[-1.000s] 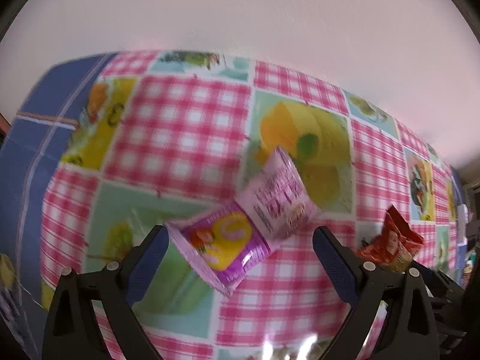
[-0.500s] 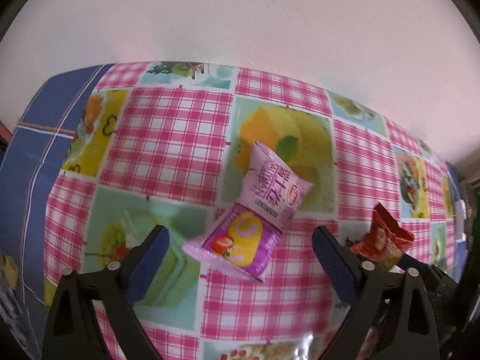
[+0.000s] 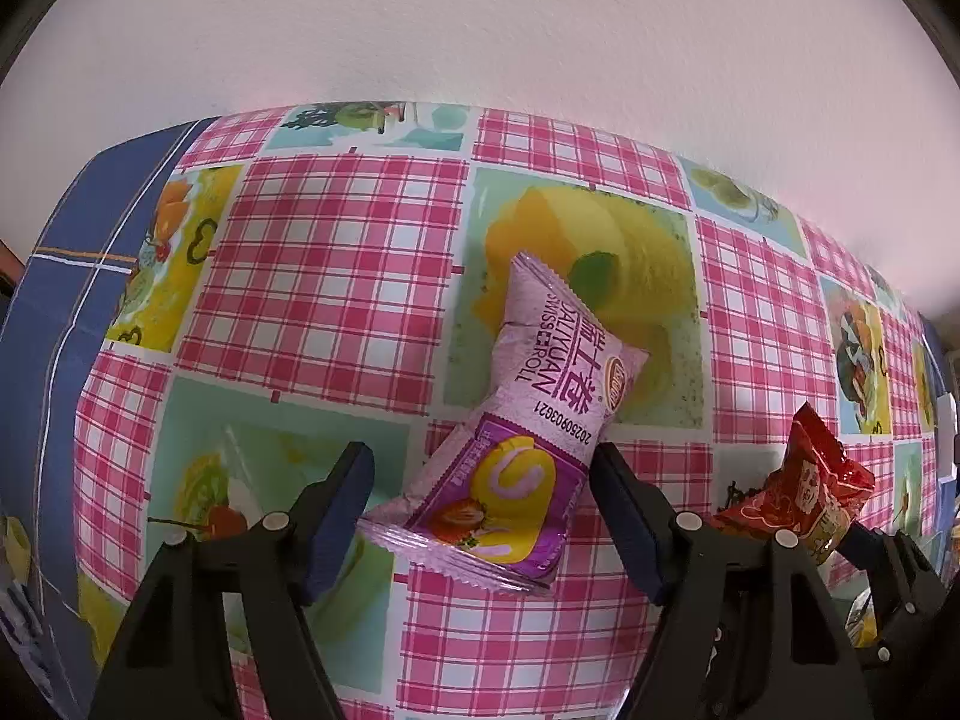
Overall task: Organize snacks
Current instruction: 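Grasp the purple roll packet with the left tool while the right grasps the red candy packet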
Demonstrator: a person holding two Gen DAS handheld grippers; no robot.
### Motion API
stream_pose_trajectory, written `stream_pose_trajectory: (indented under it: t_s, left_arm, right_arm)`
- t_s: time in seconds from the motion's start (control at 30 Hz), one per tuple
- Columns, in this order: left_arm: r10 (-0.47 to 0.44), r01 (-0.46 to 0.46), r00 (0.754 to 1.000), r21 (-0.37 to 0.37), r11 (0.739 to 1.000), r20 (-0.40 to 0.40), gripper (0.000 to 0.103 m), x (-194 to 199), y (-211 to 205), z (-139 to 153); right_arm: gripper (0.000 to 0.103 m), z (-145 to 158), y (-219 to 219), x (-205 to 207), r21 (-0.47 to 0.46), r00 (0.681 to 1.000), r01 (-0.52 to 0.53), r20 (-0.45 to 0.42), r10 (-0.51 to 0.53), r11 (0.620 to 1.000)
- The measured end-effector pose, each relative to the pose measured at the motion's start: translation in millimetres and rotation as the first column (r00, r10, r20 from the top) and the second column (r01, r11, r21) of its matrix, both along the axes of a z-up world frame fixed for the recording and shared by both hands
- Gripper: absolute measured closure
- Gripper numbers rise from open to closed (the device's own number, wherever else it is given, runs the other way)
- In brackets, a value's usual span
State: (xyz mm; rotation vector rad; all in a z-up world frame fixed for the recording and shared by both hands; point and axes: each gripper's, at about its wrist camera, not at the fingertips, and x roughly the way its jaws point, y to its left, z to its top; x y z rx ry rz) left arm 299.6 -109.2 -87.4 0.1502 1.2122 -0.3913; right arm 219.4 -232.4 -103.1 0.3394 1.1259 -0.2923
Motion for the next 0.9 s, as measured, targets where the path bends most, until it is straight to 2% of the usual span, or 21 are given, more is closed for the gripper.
stream_pose_trajectory:
  t_s: [0.17,0.23,0.27,0.33,0.47,0.77,0.9]
  left_arm:
    - [0.008,-0.008,1.0,-0.015,1.0,-0.002,0.033,2.2,2.7,0.0]
    - [0.011,-0.011,1.0,-0.018,1.0,-0.005,0.037,2.3,2.2,0.0]
    - [0.011,-0.012,1.0,-0.025,1.0,-0.007,0.043,2.0,2.1,-0.4]
    - [0.012,-0.012,1.0,-0.032,0.999,-0.006,0.046,0.5,2.6,2.1]
    - [0.025,-0.026,1.0,-0.045,0.999,-0.009,0.059,-2.0,4.6,5.3]
    - [0.063,-0.065,0.998,-0.075,0.995,-0.029,0.06,-14.6,19.9,13.1]
    - [0.093,-0.093,0.996,-0.057,0.994,-0.017,0.06,-28.1,27.4,23.3]
  right_arm:
    - [0.016,6.8,7.4,-1.5,-0.01,0.999,-0.023,0.039,0.023,1.0]
    - [0.024,8.5,8.7,-2.5,-0.013,0.998,-0.023,0.051,0.024,1.0]
    - [0.029,10.5,7.2,-4.7,-0.012,0.998,-0.023,0.054,0.024,1.0]
    - [0.039,12.3,4.5,-5.2,-0.005,0.997,-0.021,0.07,0.022,1.0]
    - [0.043,18.0,-3.4,-7.7,0.01,0.997,-0.01,0.082,0.009,1.0]
    - [0.044,25.1,-18.7,-18.9,0.015,0.997,0.013,0.082,-0.015,1.0]
    - [0.044,33.9,-22.2,-33.3,0.025,0.996,0.016,0.091,-0.019,1.0]
